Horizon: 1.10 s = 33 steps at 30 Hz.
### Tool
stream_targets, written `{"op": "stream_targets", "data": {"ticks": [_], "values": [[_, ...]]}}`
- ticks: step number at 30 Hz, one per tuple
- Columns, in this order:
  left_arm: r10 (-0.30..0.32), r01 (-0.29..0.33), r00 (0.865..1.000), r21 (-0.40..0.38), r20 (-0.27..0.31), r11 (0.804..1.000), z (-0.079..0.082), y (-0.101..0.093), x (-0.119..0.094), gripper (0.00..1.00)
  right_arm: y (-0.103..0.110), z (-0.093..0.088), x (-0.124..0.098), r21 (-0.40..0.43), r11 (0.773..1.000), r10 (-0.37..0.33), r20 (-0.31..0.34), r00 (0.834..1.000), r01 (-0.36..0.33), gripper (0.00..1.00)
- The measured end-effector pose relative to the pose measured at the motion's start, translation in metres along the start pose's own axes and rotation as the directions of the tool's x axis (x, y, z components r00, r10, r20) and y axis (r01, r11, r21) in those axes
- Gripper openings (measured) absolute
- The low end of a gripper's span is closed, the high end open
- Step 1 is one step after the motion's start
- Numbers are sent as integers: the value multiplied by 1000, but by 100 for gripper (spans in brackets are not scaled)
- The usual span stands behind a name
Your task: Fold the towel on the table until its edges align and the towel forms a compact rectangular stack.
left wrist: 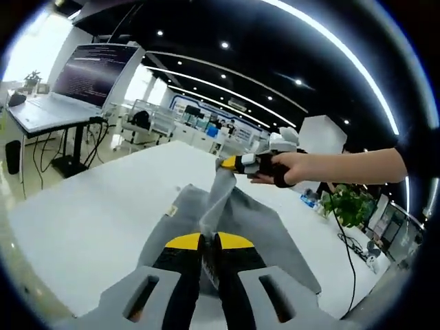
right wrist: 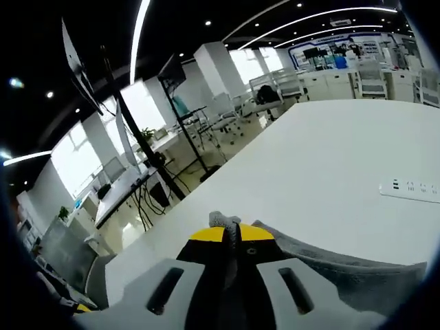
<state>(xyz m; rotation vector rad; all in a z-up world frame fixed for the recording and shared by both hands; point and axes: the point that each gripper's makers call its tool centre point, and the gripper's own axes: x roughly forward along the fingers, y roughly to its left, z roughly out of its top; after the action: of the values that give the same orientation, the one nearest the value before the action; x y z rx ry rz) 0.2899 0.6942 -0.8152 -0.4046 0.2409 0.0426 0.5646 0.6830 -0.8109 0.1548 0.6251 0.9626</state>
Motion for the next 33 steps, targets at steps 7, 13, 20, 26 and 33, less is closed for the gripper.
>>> {"op": "stream_targets", "data": {"ticks": [7,13,20,26,33], "values": [[33,-33,999,-36,2,999,-13,18,11,8,-10,-9,19,-25,998,-62,7,998,62,3],[64,-65,998,-51,-23,997,-25,36,18,8,-16,-18,37,-49,995,-91,-4,996,90,4],[108,-113,993,-96,-55,989,-40,54,18,8,-21,-33,54,-97,991,-102,-35,994,98,4],[57,-60,998,-151,-29,987,-38,49,22,12,-22,-36,60,-101,990,-100,-40,994,96,5],[81,-89,995,-131,-64,987,-42,50,27,6,-23,-38,63,-49,995,-92,-47,995,90,8]]}}
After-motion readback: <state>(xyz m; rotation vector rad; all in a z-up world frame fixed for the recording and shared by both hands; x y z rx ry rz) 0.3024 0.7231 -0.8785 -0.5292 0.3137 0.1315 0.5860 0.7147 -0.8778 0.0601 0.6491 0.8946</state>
